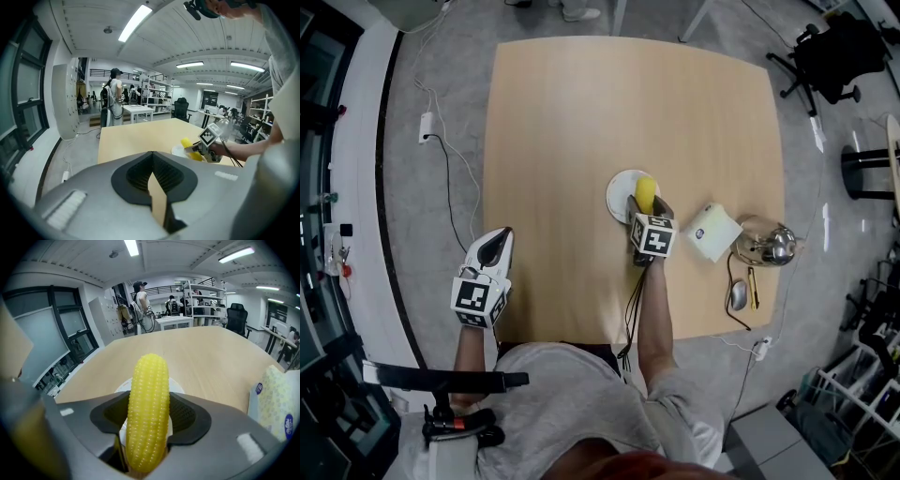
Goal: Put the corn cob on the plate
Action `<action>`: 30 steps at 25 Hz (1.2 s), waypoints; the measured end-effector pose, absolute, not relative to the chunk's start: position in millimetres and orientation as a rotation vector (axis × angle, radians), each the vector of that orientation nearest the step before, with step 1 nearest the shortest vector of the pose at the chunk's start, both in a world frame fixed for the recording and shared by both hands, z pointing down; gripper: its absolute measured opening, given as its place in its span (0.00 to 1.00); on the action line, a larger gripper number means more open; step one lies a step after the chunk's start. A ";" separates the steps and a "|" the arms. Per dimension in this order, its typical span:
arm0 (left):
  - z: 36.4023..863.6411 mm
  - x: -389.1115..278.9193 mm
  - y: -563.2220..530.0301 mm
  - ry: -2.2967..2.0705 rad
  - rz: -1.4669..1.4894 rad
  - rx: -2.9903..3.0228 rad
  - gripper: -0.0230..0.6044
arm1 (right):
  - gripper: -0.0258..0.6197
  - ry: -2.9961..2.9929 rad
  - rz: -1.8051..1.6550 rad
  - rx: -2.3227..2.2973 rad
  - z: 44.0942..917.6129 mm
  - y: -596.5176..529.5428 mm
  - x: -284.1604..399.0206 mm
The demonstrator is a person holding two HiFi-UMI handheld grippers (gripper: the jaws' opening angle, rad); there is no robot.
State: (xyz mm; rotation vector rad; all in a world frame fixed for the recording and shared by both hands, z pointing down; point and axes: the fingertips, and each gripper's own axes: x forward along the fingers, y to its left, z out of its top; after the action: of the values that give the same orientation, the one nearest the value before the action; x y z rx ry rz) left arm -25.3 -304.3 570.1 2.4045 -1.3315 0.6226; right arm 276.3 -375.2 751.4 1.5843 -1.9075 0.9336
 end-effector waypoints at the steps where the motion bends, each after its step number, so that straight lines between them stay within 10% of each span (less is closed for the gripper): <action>1: 570.7 -25.9 -304.9 -1.332 0.623 2.402 0.07 | 0.44 -1.906 0.934 1.582 752.6 -376.3 276.0; 30: 578.9 -29.8 -307.1 -1.333 0.623 2.379 0.07 | 0.44 -1.807 0.984 1.507 776.0 -386.2 272.7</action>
State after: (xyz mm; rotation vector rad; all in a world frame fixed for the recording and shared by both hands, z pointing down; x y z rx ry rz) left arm -29.8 -307.1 578.9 2.3787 -1.3329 0.6231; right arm 272.7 -386.2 776.0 1.5072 -1.8066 0.9837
